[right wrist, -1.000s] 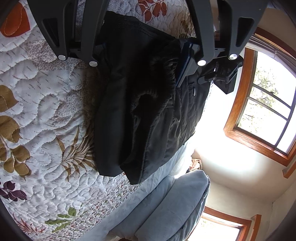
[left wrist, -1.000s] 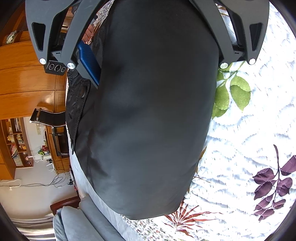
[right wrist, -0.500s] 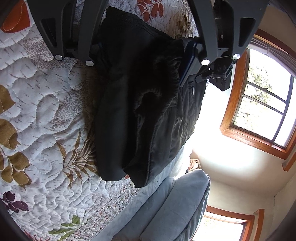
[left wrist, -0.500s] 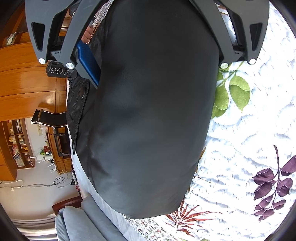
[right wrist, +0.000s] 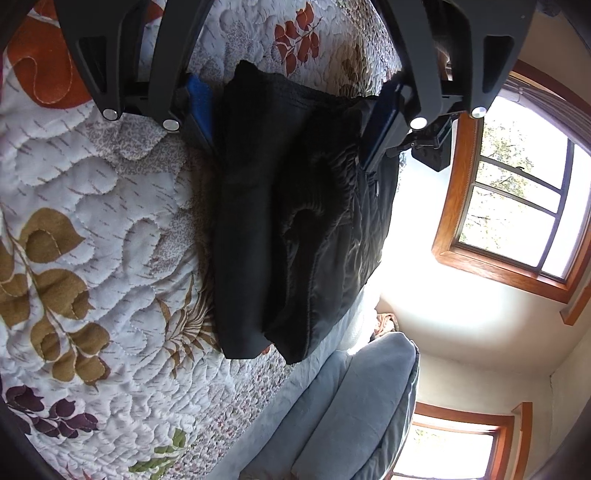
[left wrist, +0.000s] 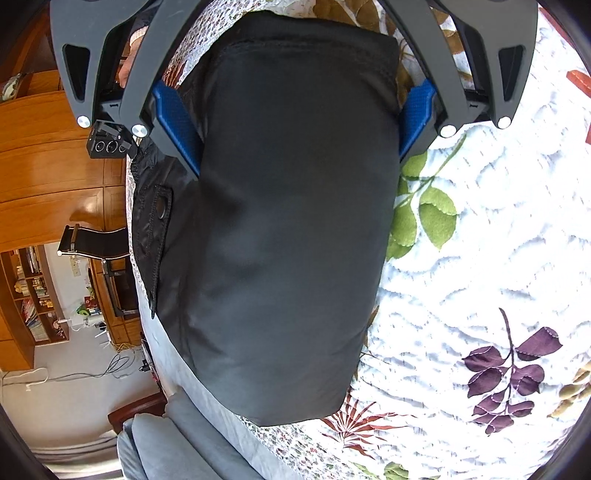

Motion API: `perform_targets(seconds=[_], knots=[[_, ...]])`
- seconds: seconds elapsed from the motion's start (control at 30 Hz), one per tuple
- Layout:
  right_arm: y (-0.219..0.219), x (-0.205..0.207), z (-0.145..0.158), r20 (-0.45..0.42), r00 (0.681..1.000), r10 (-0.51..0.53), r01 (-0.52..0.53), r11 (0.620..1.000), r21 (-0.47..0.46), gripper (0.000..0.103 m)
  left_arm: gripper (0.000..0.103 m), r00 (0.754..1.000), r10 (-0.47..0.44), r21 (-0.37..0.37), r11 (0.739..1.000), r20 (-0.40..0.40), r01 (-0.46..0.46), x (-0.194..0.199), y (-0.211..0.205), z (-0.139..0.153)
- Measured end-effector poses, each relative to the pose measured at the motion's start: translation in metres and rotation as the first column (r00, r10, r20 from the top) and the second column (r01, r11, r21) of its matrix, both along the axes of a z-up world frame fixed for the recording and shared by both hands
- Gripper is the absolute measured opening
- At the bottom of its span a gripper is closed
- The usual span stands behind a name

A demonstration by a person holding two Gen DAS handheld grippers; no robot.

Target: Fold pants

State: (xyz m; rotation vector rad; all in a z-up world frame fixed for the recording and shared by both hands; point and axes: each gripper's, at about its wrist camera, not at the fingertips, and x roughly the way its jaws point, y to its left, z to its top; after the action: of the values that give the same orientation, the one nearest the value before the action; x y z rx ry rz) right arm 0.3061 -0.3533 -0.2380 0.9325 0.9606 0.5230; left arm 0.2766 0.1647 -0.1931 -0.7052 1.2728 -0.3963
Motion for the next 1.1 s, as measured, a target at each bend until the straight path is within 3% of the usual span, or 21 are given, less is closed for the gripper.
perform_targets(seconds=[0.3, 0.63, 0.8, 0.9, 1.1], knots=[[-0.01, -0.035, 0.009, -0.003, 1.0, -0.014, 0.014, 0.995, -0.099, 0.071, 0.093, 0.998, 0.056, -0.038, 0.998, 0.006, -0.056, -0.026, 0.024, 0.0], [-0.03, -0.08, 0.009, -0.018, 0.997, -0.074, 0.072, 0.993, -0.091, 0.071, 0.094, 0.991, 0.134, -0.073, 0.988, -0.001, -0.134, -0.063, 0.047, 0.006], [-0.038, -0.106, 0.014, -0.028, 0.995, -0.101, 0.097, 0.988, -0.124, 0.072, 0.094, 0.986, 0.169, 0.004, 0.986, 0.013, -0.169, -0.087, 0.059, 0.014], [-0.035, -0.118, 0.021, -0.049, 0.992, -0.119, 0.108, 0.977, -0.185, 0.072, 0.095, 0.982, 0.186, 0.105, 0.976, 0.042, -0.189, -0.105, 0.064, 0.023], [-0.008, -0.151, 0.051, -0.032, 0.992, -0.124, 0.098, 0.895, -0.435, 0.08, 0.098, 0.981, 0.098, 0.412, 0.897, 0.166, -0.159, -0.145, 0.039, 0.052]])
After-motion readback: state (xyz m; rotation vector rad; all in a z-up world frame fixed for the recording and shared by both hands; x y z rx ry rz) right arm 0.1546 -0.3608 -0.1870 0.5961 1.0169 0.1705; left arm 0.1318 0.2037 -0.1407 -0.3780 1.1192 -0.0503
